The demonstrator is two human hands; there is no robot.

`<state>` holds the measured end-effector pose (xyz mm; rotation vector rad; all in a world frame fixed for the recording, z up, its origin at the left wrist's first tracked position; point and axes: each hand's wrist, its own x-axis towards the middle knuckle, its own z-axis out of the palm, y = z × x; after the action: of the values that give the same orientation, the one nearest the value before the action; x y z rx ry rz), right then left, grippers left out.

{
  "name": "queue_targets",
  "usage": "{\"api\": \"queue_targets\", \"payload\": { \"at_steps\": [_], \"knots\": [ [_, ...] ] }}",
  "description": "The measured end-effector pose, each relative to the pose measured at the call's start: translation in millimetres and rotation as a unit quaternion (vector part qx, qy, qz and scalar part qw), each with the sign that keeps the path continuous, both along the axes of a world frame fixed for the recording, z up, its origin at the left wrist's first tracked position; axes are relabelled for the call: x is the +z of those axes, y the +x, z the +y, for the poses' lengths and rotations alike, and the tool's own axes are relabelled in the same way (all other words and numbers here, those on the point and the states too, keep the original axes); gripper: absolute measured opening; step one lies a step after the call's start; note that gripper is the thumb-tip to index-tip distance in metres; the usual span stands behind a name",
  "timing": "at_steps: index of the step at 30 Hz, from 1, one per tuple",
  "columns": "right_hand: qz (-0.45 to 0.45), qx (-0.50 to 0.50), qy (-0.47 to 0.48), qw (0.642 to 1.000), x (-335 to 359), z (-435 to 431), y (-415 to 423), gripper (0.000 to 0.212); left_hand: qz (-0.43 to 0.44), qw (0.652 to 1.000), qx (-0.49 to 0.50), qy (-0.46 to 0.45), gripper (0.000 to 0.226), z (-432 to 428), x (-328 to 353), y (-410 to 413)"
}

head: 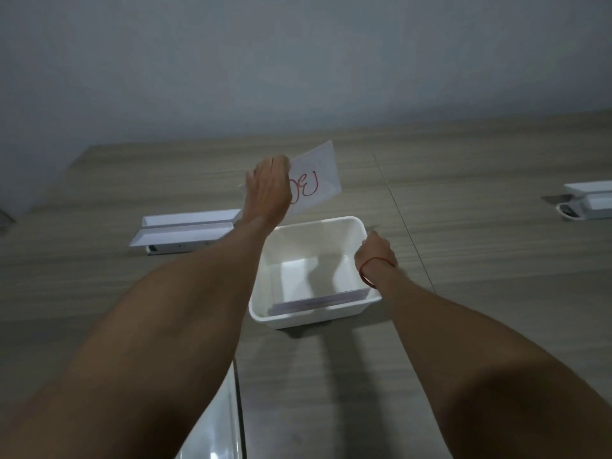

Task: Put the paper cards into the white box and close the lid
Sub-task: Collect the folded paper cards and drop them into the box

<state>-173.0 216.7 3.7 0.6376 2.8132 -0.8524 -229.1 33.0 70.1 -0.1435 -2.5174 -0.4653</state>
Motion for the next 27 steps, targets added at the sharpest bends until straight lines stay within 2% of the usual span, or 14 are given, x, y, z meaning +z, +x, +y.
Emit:
{"api": "queue_targets", "payload": {
  "at_steps": [4,10,13,23,25,27],
  "knots": [
    [-0.011,0.001,0.016,1.0,7,2,6,0.033,0.045,0.999,-0.024,-0.008,0.022,7,9,23],
    [-0.016,-0.02,0.026,0.999,0,7,13,0.036,0.034,0.999,-0.037,-0.004,0.022,8,5,43],
    [-0.012,-0.032,0.025,0.999,0,8,13,0.036,-0.006,0.998,-0.067,-0.004,0.022,6,-13,55],
    [-0.013,-0.034,0.046,0.998,-2,3,14,0.038,-0.144,0.987,-0.073,-0.019,0.025,15,-70,99],
    [-0.011,-0.024,0.051,0.998,-4,0,15,0.038,-0.187,0.979,-0.084,-0.015,0.027,15,-78,106],
    [-0.008,-0.02,0.056,0.998,-6,-2,14,0.038,-0.267,0.958,-0.106,0.0,0.026,10,-84,111]
  ]
}}
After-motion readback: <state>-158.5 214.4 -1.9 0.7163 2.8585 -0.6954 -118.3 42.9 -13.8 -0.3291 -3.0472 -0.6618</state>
